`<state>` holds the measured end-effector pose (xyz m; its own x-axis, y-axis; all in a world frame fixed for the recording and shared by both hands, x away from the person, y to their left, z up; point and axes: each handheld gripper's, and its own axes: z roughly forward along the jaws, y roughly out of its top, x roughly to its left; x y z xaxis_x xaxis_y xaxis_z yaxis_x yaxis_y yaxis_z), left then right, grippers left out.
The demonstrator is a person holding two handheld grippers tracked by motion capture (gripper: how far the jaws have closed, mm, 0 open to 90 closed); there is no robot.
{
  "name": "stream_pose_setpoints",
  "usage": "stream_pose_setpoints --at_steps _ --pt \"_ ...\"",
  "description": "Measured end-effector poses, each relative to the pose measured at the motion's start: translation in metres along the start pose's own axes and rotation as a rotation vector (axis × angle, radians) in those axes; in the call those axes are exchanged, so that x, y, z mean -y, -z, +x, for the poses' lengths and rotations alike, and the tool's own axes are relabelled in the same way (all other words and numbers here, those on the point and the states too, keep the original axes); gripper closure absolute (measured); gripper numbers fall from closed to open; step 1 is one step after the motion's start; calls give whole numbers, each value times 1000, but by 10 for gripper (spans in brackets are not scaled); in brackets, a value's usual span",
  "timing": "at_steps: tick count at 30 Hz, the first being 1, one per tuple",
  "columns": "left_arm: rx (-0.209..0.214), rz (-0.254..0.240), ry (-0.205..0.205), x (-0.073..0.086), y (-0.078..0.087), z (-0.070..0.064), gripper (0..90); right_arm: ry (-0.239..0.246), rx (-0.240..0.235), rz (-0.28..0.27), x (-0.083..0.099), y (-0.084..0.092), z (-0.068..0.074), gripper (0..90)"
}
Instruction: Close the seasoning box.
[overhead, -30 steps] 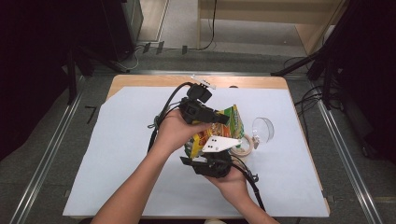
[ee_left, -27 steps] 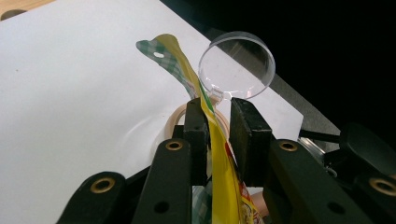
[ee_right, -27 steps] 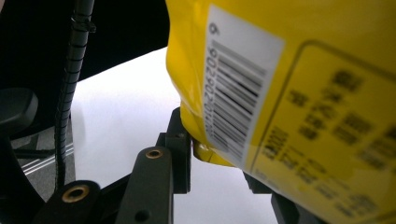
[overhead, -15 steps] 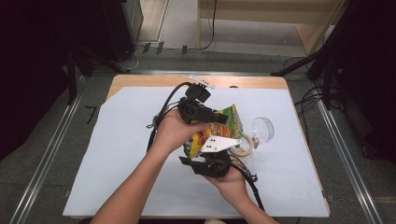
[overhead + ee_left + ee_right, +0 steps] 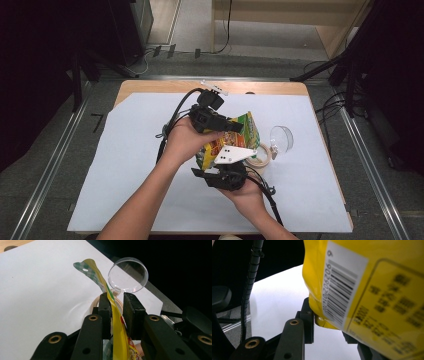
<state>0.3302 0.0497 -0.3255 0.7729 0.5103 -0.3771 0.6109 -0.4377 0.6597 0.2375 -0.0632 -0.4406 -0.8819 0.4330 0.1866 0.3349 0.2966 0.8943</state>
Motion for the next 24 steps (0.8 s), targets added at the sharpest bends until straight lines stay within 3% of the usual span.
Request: stream_pose_setpoints --at_steps 24 --pt "-3 -5 10 2 2 3 778 -15 -16 10 -2 -2 2 687"
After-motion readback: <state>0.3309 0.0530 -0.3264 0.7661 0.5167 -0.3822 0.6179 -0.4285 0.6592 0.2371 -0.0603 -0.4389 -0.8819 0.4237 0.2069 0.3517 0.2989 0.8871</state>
